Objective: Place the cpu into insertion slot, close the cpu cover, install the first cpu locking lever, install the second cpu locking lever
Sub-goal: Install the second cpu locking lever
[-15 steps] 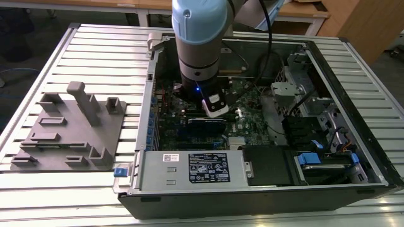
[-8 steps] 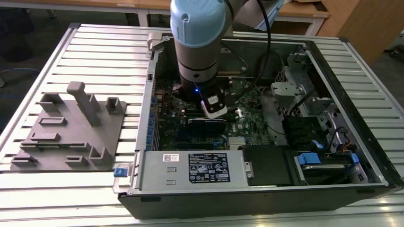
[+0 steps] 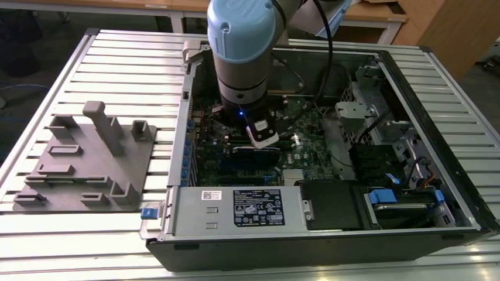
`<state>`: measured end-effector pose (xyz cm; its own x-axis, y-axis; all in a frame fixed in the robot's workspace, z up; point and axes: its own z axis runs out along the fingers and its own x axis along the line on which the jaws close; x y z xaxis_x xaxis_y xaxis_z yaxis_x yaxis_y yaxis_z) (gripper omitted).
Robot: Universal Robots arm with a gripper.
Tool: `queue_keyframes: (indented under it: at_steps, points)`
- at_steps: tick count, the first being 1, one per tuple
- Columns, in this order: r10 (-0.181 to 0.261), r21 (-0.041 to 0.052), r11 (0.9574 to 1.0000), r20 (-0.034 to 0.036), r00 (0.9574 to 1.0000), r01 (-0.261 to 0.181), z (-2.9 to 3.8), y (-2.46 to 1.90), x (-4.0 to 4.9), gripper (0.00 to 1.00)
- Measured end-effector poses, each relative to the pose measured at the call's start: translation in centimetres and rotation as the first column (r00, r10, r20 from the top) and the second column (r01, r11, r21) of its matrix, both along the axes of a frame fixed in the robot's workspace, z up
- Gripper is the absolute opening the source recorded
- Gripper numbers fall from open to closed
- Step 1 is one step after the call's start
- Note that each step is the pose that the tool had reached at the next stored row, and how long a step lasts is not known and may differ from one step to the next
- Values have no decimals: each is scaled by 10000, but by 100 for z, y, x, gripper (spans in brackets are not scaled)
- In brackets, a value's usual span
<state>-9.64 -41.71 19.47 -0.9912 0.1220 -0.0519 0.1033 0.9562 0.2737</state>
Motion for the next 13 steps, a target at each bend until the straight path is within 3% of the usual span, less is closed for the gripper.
queue_keyframes:
  at_steps: [13]
  points:
    - [0,29,10000,0,10000,0,-8,25,25,10]
